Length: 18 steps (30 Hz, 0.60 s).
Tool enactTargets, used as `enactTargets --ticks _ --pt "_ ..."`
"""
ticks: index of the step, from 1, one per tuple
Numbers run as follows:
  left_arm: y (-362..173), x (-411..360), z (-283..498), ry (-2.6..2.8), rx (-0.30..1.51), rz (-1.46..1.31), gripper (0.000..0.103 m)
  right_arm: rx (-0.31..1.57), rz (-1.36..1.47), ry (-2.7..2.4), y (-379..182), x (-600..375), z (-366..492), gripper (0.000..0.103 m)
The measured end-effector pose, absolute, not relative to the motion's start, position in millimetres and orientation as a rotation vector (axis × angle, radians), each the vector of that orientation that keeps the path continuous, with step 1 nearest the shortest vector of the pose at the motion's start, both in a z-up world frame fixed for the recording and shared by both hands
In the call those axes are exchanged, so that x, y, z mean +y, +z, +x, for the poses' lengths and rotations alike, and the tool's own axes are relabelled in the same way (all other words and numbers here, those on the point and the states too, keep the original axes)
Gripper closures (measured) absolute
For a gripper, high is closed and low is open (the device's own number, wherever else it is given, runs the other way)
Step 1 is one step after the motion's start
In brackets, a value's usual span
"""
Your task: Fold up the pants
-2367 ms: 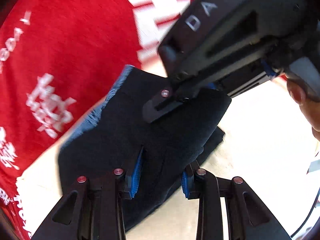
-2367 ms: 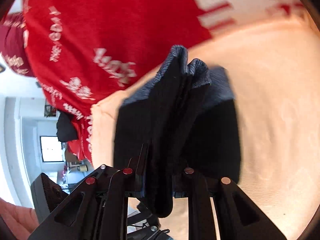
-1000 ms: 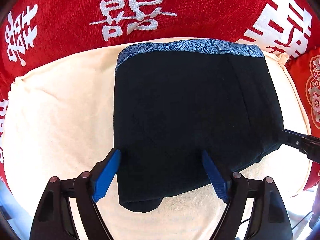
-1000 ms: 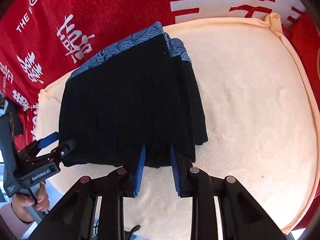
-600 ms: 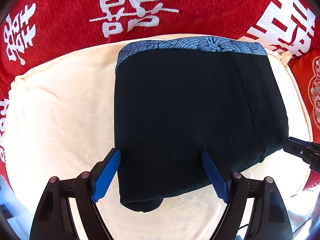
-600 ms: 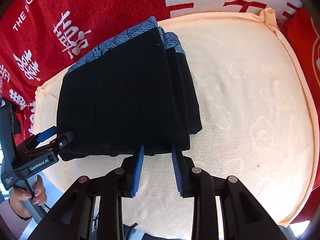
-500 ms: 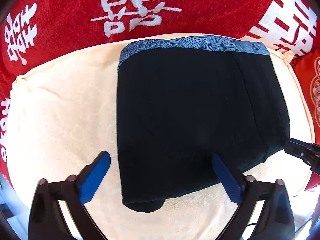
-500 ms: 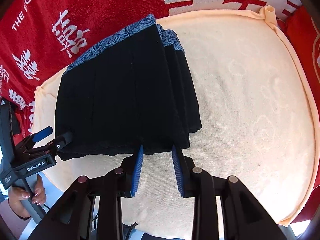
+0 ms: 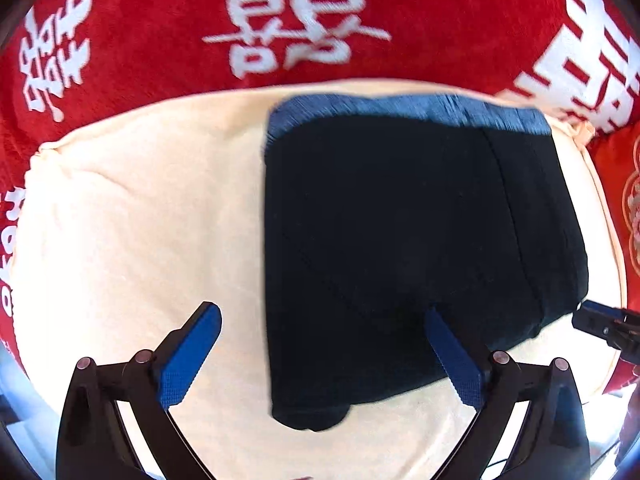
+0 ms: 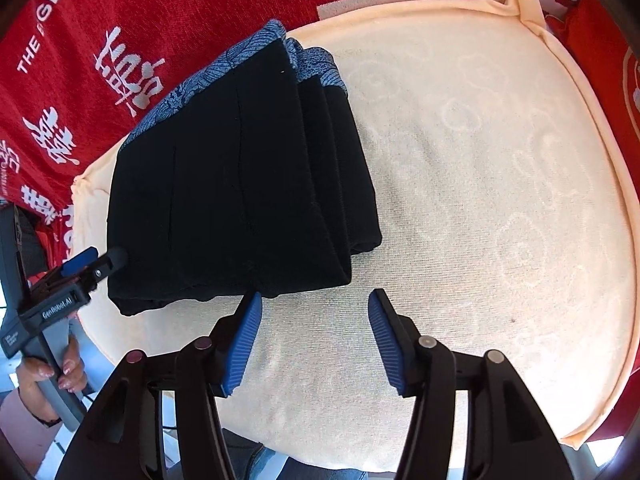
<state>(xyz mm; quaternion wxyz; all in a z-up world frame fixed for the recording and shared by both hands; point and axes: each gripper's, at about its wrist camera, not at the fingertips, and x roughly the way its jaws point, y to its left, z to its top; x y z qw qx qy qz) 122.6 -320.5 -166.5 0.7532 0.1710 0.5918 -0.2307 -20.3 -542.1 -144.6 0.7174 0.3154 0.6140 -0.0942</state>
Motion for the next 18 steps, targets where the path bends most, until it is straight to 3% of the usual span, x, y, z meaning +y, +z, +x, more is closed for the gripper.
enactTargets --ticks 5,7,18 --pt "-172 -314 145 -0.531 1.331 0.330 0.001 1.284 0.787 -0.155 -141 -567 -23 0.041" --pt "-175 -313 155 -0.551 1.345 0.296 0.002 1.256 0.819 -0.127 -141 -580 -18 0.034" --pt "-209 -314 217 -0.770 1.505 0.095 0.002 1.275 0.926 0.079 -179 -623 29 0.030"
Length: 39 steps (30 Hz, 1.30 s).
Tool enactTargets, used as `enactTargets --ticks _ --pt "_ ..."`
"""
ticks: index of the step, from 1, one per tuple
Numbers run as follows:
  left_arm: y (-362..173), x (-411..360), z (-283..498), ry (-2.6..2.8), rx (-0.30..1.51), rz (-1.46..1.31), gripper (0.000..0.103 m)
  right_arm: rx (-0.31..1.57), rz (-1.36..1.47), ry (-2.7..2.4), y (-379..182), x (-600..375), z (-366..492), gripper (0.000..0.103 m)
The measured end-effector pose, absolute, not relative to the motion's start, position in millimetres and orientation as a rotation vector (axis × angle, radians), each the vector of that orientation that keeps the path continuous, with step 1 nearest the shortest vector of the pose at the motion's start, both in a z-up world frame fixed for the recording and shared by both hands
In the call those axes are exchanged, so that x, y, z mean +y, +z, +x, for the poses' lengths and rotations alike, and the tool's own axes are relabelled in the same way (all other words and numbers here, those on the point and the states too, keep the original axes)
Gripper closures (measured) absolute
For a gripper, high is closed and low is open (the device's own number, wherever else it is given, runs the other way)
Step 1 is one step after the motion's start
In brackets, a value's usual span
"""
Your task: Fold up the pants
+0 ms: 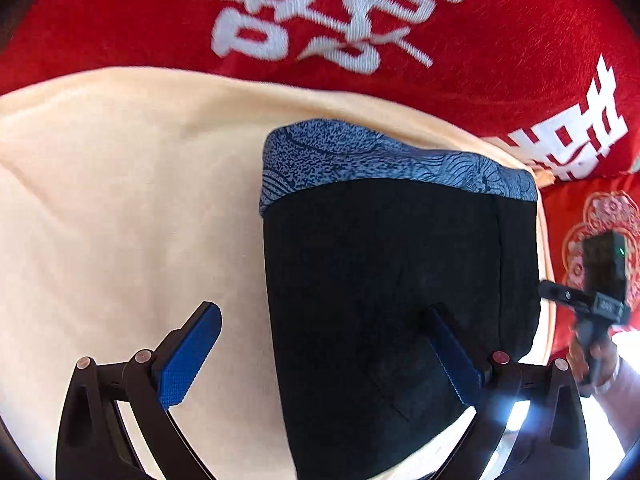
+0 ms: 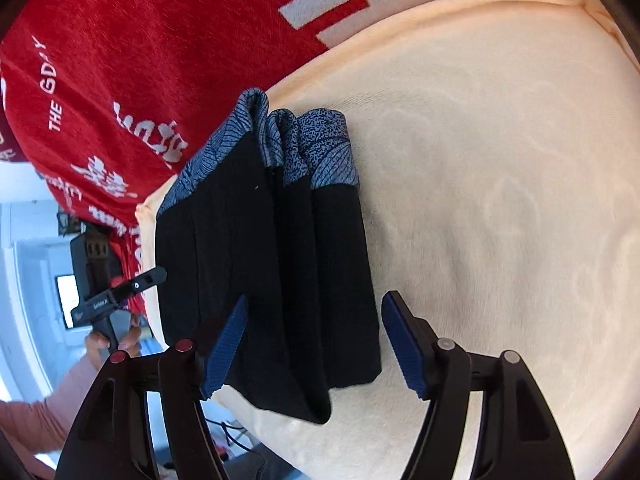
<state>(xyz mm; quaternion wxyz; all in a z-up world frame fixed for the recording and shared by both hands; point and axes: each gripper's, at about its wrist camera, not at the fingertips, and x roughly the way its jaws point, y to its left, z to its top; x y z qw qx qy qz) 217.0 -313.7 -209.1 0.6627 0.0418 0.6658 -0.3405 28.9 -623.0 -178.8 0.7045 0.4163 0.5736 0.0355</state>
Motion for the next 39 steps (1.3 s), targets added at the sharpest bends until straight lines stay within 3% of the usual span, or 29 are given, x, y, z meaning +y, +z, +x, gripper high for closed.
enactTargets --ticks 10,11,13,14,16,21,31,39 --pt "-244 -337 219 -0.887 1.566 -0.016 0.000 1.232 1.064 0.262 -215 -634 54 0.025" --pt "-243 -335 218 -0.875 1.559 -0.020 0.000 1.232 1.091 0.246 -216 -637 53 0.026" --pt "-239 -332 214 -0.850 1.541 -0.017 0.001 1.254 1.124 0.202 -216 -639 51 0.038" --pt "-236 -333 211 -0.848 1.529 -0.020 0.006 1.260 1.113 0.195 -213 -639 49 0.041" --pt "-225 -333 206 -0.865 1.499 -0.015 0.026 1.253 1.101 0.188 -205 -638 47 0.052" --pt "-196 -335 191 -0.863 1.444 0.047 0.038 1.192 1.131 0.216 -182 -631 38 0.061" --pt "-143 -284 148 -0.828 1.432 0.056 0.039 1.168 1.191 0.290 -146 -587 -6 0.061" --pt "-152 -234 120 -0.783 1.491 0.046 0.039 1.192 1.215 0.274 -156 -547 -53 0.061"
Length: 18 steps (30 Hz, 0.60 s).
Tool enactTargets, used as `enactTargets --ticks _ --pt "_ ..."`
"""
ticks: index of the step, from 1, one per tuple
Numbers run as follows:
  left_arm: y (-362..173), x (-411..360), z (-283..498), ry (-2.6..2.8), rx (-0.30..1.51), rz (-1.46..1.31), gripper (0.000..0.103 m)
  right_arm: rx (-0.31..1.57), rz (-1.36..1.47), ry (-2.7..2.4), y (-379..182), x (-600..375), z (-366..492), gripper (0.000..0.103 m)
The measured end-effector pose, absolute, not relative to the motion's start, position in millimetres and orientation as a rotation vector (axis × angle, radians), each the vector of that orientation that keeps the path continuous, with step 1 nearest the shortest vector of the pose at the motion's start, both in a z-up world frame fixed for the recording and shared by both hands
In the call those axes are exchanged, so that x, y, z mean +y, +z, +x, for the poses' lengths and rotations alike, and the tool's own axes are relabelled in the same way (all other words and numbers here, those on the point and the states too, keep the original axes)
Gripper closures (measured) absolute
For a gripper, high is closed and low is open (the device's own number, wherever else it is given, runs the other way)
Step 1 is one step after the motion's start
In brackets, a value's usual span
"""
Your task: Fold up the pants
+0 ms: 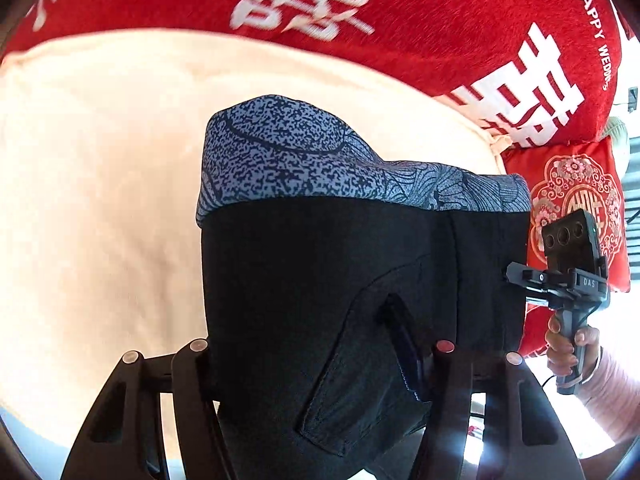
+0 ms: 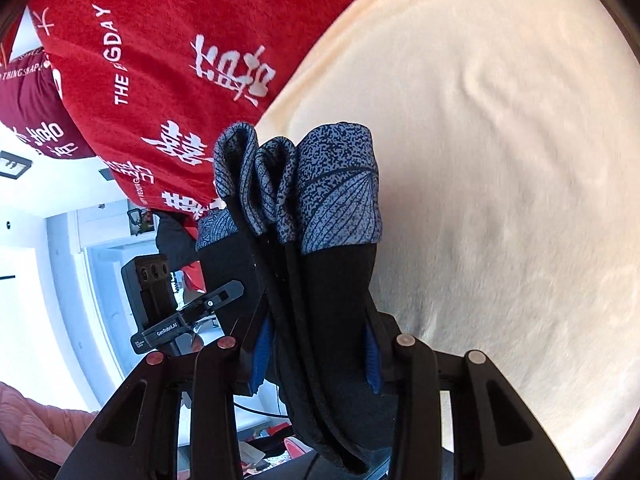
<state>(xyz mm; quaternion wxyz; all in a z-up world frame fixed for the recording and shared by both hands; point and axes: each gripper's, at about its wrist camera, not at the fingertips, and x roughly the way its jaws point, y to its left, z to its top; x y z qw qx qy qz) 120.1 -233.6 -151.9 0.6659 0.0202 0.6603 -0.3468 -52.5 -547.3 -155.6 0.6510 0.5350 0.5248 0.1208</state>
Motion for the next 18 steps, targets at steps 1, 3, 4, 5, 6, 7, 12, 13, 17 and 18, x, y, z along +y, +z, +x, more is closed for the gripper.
enactTargets --ticks 1,3,4,5,6,7,12,13,17,18 --pt "-155 -230 118 -0.781 1.494 0.048 0.039 1.194 1.221 0.266 -159 -543 -57 0.061" --pt "-160 -224 113 -0.786 1.485 0.062 0.039 1.202 1.228 0.250 -164 -534 -58 0.061" --pt "-164 -222 111 -0.788 1.481 0.064 0.039 1.205 1.226 0.240 -167 -530 -61 0.061" --pt "-170 -218 111 -0.788 1.487 0.059 0.039 1.208 1.220 0.235 -167 -527 -60 0.061" --pt "-175 -216 110 -0.785 1.495 0.054 0.039 1.217 1.202 0.223 -168 -523 -62 0.061" --pt "-182 -213 109 -0.781 1.502 0.055 0.038 1.223 1.191 0.214 -169 -519 -61 0.061" --pt "-198 -209 112 -0.737 1.452 0.105 0.014 1.245 1.127 0.135 -172 -511 -62 0.053" --pt "-199 -209 113 -0.733 1.450 0.110 0.011 1.254 1.125 0.112 -174 -512 -62 0.050" --pt "-197 -210 115 -0.741 1.418 0.167 0.010 1.292 1.062 0.035 -175 -510 -61 0.039" --pt "-195 -211 115 -0.735 1.406 0.185 0.010 1.302 1.042 0.015 -174 -510 -61 0.036"
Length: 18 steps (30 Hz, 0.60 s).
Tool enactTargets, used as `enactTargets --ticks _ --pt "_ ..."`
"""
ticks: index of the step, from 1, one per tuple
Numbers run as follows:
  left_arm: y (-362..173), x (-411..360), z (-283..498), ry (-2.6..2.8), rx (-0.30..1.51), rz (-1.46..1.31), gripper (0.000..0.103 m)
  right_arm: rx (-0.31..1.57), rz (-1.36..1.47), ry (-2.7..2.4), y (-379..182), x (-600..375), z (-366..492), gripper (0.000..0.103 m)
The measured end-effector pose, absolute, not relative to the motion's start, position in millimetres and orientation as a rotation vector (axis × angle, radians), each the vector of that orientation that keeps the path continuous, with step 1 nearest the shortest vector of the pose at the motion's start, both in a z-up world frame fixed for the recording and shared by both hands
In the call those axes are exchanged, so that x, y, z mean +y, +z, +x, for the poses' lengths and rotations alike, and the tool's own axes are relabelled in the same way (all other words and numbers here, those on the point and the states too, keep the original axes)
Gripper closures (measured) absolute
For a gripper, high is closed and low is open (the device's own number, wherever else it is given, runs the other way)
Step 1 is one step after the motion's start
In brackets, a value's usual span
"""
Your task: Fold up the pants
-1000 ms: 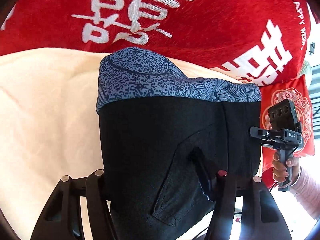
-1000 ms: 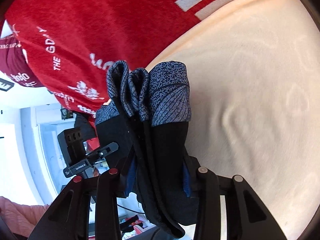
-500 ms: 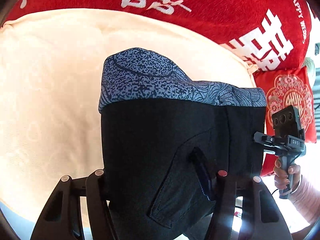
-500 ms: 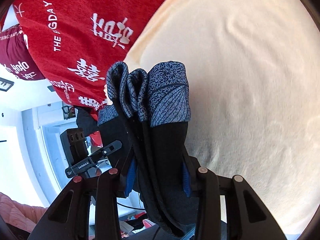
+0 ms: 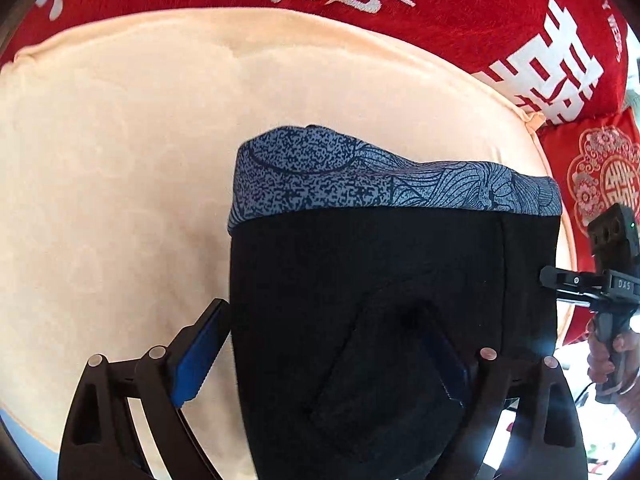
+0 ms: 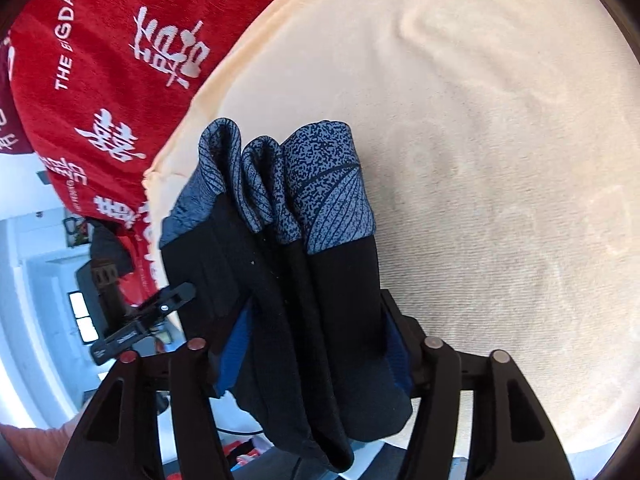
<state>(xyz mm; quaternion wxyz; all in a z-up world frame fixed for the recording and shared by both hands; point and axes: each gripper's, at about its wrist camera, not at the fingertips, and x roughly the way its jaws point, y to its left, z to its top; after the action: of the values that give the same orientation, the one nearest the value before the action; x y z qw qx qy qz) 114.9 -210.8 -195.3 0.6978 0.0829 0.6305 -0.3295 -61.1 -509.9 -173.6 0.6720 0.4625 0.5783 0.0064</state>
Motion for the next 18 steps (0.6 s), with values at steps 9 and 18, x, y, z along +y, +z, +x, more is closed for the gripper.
enactTargets --ticks 9,18 --pt "-166 -193 108 -0.616 1.345 0.282 0.010 1.357 0.977 -0.178 -157 -516 -90 0.023" --pt "-136 -201 51 -0.575 1.344 0.392 0.009 1.364 0.861 -0.293 -112 -482 -108 0.021"
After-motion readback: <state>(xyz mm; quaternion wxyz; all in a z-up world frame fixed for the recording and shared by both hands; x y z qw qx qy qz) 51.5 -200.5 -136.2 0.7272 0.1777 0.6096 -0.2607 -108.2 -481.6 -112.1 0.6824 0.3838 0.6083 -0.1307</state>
